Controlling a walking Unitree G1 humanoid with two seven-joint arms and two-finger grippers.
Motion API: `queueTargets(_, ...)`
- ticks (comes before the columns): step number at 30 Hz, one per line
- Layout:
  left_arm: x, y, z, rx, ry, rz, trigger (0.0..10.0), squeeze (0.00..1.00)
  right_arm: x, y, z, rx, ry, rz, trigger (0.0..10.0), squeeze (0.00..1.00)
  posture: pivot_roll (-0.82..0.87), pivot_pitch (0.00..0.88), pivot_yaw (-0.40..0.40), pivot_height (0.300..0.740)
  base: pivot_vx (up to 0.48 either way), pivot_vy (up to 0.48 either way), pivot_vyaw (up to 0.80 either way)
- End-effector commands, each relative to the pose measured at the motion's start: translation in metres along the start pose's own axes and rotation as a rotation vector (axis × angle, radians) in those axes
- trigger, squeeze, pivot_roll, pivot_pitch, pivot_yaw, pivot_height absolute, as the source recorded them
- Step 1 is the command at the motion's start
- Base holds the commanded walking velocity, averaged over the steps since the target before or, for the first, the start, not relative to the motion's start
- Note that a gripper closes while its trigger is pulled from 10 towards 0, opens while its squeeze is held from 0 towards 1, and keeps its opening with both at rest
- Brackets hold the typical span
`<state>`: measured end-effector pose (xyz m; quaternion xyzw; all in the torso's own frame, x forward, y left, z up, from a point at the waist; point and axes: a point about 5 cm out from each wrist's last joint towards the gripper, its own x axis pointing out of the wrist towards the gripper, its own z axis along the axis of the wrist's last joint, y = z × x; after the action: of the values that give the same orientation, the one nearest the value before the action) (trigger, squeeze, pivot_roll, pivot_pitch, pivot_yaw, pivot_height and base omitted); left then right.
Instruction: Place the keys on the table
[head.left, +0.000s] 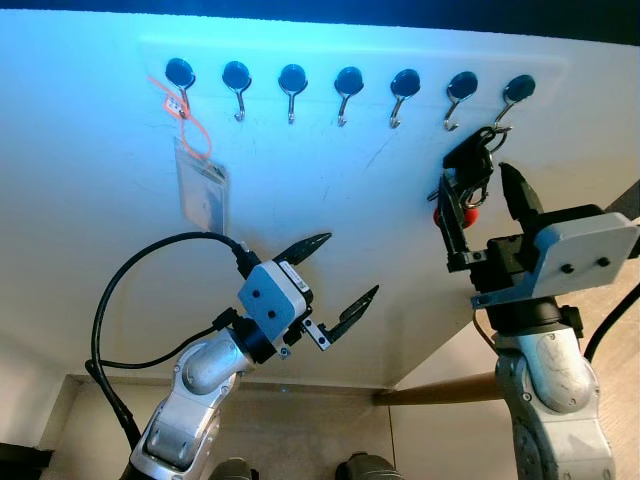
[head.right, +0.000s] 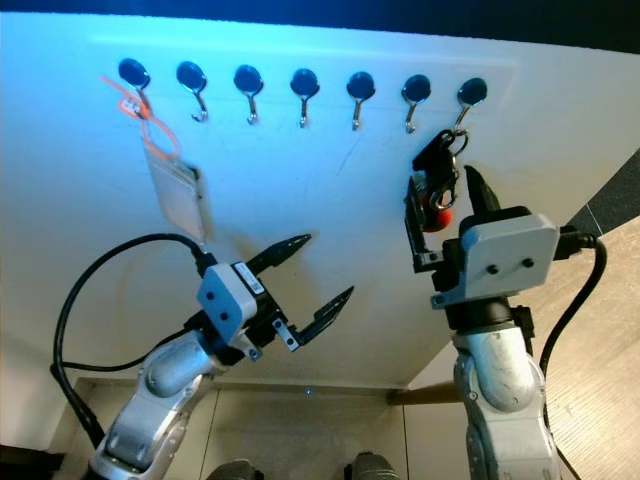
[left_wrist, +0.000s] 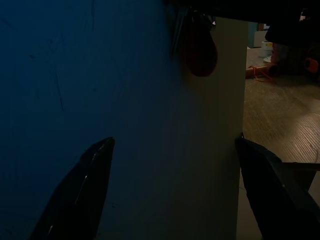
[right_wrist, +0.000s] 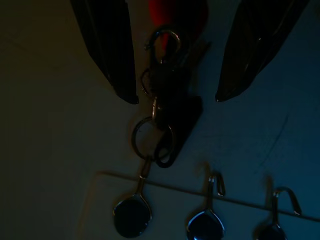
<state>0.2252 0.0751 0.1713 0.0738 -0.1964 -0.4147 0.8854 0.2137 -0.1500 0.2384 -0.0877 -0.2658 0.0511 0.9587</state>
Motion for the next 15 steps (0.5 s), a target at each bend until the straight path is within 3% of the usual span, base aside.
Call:
queueTargets(1, -0.002, -0.001, 0.001, -0.001, 0.003, -0.001, 10.0, 0.0, -0.001, 0.004, -0.002, 0.002, -0.001, 0.022, 9.1, 0.0, 0.04, 0.129, -0.045, 0.74, 0.0, 0.0, 0.0)
queueTargets(2, -0.002, 0.0, 0.004, -0.008, -0.016, 0.006, 10.0, 0.0, -0.001, 0.005, -0.002, 0.003, 0.0, 0.027, 6.9, 0.0, 0.03, 0.125, -0.047, 0.74, 0.0, 0.0, 0.0)
queueTargets(4, 0.0, 0.0, 0.01, -0.022, -0.048, 0.013, 10.0, 0.0, -0.002, 0.006, -0.004, 0.005, 0.004, 0.03, 4.7, 0.0, 0.03, 0.122, -0.049, 0.74, 0.0, 0.0, 0.0)
queueTargets(8, 0.003, -0.002, 0.016, -0.025, -0.082, 0.012, 10.0, 0.0, -0.003, 0.006, -0.005, 0.006, 0.005, 0.029, 3.6, 0.0, 0.03, 0.115, -0.047, 0.74, 0.0, 0.0, 0.0)
queueTargets(13, 0.007, -0.002, 0.019, -0.025, -0.1, 0.021, 10.0, 0.0, -0.003, 0.005, -0.006, 0.004, 0.005, 0.024, 3.1, 0.0, 0.03, 0.111, -0.046, 0.74, 0.0, 0.0, 0.0)
queueTargets(15, 0.01, -0.002, 0.024, -0.027, -0.121, 0.021, 10.0, 0.0, -0.004, 0.004, -0.006, 0.003, 0.005, 0.017, 2.4, 0.0, 0.03, 0.107, -0.044, 0.74, 0.0, 0.0, 0.0)
